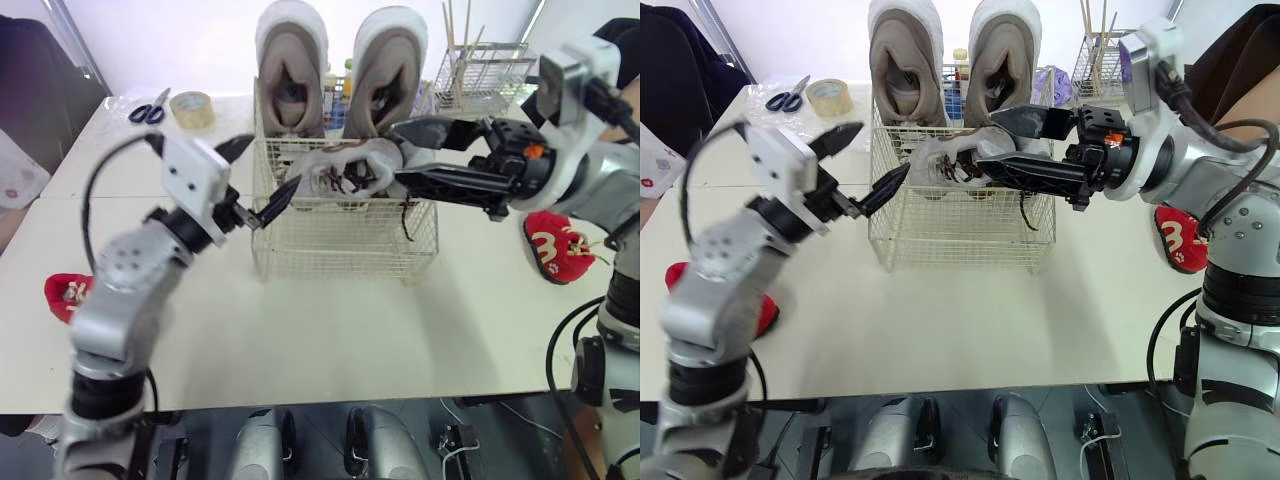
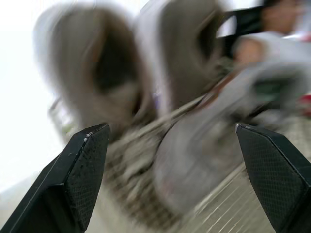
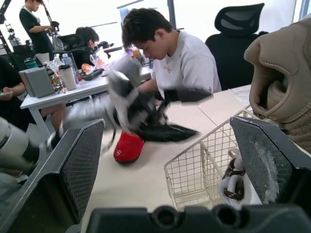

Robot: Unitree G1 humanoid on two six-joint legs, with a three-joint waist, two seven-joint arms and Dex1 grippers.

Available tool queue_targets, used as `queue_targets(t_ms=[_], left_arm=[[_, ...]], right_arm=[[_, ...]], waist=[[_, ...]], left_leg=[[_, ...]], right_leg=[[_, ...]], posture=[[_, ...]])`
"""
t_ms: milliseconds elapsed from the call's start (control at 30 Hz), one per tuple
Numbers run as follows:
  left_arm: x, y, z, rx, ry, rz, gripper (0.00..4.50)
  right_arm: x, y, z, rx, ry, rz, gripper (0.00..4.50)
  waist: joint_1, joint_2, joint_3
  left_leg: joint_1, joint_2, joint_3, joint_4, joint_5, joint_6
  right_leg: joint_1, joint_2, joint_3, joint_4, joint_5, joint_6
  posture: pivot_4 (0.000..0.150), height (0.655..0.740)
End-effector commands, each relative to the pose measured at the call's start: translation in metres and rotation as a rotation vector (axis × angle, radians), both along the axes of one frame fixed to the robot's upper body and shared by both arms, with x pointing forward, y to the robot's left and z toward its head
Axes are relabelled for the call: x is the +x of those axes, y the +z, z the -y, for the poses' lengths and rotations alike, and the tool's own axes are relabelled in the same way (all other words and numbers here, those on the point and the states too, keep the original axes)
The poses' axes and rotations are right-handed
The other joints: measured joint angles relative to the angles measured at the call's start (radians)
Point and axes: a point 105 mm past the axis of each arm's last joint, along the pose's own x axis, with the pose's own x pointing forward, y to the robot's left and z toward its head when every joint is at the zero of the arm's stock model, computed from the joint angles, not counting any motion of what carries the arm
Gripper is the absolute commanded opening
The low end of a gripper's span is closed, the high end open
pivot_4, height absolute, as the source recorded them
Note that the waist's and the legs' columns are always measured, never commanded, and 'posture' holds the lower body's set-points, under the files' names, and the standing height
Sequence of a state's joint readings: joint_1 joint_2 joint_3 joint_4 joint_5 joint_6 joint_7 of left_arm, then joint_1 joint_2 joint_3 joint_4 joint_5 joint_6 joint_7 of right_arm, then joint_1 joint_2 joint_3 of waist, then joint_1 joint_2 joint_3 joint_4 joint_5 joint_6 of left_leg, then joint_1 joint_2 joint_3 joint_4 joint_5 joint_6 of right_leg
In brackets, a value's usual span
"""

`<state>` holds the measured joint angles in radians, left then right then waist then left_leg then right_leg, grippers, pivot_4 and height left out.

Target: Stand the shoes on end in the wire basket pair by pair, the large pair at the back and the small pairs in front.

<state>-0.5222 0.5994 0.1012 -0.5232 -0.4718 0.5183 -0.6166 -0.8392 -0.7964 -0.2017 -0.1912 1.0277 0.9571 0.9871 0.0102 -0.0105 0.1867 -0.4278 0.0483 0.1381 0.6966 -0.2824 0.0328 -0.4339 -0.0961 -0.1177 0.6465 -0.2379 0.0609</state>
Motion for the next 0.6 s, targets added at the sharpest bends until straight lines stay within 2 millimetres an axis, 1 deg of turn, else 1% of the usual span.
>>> queue_targets(t_ms=[33,133,200,233,267,400,500,600], left_arm=[[0.002,0.003,-0.011,0.095,-0.089,-0.088,4.26],[-0.008,0.016,-0.011,0.116,-0.201,-0.134,4.26],[-0.009,0.022,-0.003,0.118,-0.248,-0.133,4.26],[-0.006,0.023,0.003,0.143,-0.257,-0.114,4.26],[-0.003,0.021,0.009,0.171,-0.263,-0.101,4.26],[0.008,0.004,0.029,0.297,-0.29,-0.124,4.26],[0.017,0.002,0.042,0.315,-0.3,-0.107,4.26],[0.028,0.004,0.05,0.31,-0.279,-0.084,4.26]], right_arm=[[-0.007,0.008,0.011,-0.078,-0.021,0.068,4.5],[-0.019,0.011,0.015,-0.149,-0.013,0.09,4.5],[-0.022,0.013,0.015,-0.156,-0.013,0.106,4.5],[-0.022,0.014,0.014,-0.155,-0.018,0.114,4.5],[-0.022,0.014,0.014,-0.154,-0.025,0.121,4.5],[-0.022,0.011,0.014,-0.161,-0.053,0.131,4.5],[-0.023,0.011,0.016,-0.173,-0.083,0.139,4.5],[-0.028,0.005,0.017,-0.216,-0.094,0.123,4.5]], waist=[[0.001,0.002,0.001],[0.0,0.002,0.002],[0.0,0.002,0.002],[0.002,0.002,0.002],[0.003,0.002,0.002],[0.002,0.002,0.002],[0.003,0.001,0.002],[0.002,0.001,0.003]], left_leg=[[0.0,0.0,0.0,0.0,0.0,0.0],[0.0,0.0,0.0,-0.001,0.001,-0.001],[-0.001,0.0,0.0,-0.001,0.001,-0.002],[-0.001,0.0,0.0,-0.001,0.001,-0.002],[0.0,0.0,0.0,-0.001,0.001,-0.002],[0.0,-0.001,0.001,-0.001,0.002,-0.004],[0.0,-0.001,0.001,-0.001,0.003,-0.005],[-0.001,-0.001,0.001,-0.001,0.003,-0.005]], right_leg=[[0.0,0.001,0.0,0.0,0.0,0.0],[-0.001,0.002,0.0,0.0,0.0,0.001],[-0.001,0.002,0.0,-0.001,0.0,0.001],[-0.001,0.002,0.0,-0.001,0.0,0.001],[-0.001,0.002,0.0,-0.001,0.0,0.001],[0.0,0.002,0.001,-0.001,0.0,0.001],[-0.001,0.002,0.001,-0.001,0.0,0.001],[-0.001,0.002,0.001,-0.001,0.0,0.001]], posture=[[0.15,0.74],[0.15,0.74],[0.15,0.74],[0.15,0.74],[0.15,0.74],[0.15,0.74],[0.15,0.74],[0.15,0.74]])
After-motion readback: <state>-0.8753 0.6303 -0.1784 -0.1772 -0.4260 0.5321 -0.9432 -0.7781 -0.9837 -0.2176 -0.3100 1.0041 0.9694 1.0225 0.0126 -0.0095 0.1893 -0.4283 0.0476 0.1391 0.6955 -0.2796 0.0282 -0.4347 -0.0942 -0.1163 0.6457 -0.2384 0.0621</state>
